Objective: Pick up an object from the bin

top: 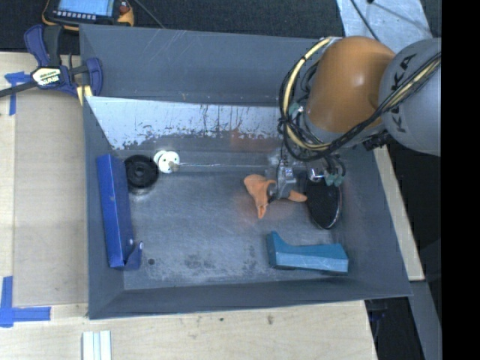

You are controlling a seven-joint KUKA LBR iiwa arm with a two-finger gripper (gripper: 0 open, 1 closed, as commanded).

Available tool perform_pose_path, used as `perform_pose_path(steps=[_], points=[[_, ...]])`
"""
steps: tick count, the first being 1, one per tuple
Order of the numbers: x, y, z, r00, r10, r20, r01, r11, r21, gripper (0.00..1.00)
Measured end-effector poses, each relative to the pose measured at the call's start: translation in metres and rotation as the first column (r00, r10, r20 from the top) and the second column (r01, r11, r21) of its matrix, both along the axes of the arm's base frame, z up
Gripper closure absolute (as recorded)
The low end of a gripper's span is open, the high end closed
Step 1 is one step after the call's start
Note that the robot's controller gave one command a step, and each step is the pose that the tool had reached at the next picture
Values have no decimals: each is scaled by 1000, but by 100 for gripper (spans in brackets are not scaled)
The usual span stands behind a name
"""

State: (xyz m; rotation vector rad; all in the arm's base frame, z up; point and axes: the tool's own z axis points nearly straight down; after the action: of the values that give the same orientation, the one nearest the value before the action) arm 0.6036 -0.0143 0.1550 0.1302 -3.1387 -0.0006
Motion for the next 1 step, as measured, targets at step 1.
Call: perform_pose_path(steps=[1], points=[[19,7,20,1000,11,9,-11,1000,-1,100]])
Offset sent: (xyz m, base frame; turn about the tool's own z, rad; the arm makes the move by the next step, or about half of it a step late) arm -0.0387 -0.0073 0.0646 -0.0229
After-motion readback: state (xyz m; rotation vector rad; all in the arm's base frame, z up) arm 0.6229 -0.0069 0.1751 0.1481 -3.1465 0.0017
